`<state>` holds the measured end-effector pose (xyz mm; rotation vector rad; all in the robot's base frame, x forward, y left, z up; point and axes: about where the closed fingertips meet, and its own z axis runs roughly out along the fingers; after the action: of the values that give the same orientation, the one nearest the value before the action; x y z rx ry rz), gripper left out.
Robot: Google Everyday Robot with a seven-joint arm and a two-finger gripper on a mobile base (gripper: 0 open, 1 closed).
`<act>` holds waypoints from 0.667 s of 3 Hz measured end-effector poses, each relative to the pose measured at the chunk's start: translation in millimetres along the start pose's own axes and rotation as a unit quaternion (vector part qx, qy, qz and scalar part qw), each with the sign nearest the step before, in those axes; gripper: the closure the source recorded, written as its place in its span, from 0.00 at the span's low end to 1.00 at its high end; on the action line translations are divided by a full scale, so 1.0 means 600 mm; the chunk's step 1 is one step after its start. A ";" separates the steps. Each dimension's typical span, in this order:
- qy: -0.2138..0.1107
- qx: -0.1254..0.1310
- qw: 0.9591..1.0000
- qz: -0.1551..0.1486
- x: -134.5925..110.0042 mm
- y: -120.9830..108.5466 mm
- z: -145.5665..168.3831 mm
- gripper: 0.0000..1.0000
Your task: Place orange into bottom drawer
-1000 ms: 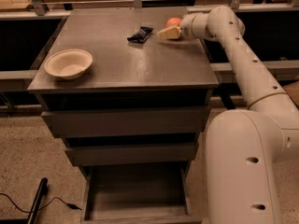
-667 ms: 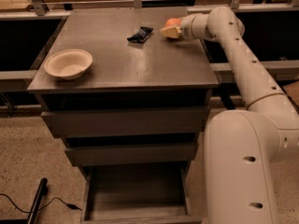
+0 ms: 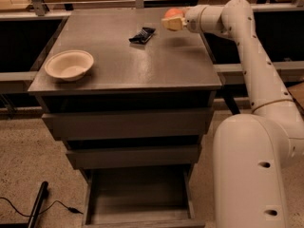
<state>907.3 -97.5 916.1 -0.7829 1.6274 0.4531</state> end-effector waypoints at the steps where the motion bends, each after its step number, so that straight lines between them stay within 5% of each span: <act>1: -0.038 -0.059 0.997 -0.027 -0.073 0.054 -0.054 1.00; 2: -0.079 -0.101 0.991 -0.026 -0.121 0.103 -0.131 1.00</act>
Offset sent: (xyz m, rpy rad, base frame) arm -0.2219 0.0421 0.0198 0.1802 0.0265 0.4246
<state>812.5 -90.1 995.3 -0.9145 1.4256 0.6330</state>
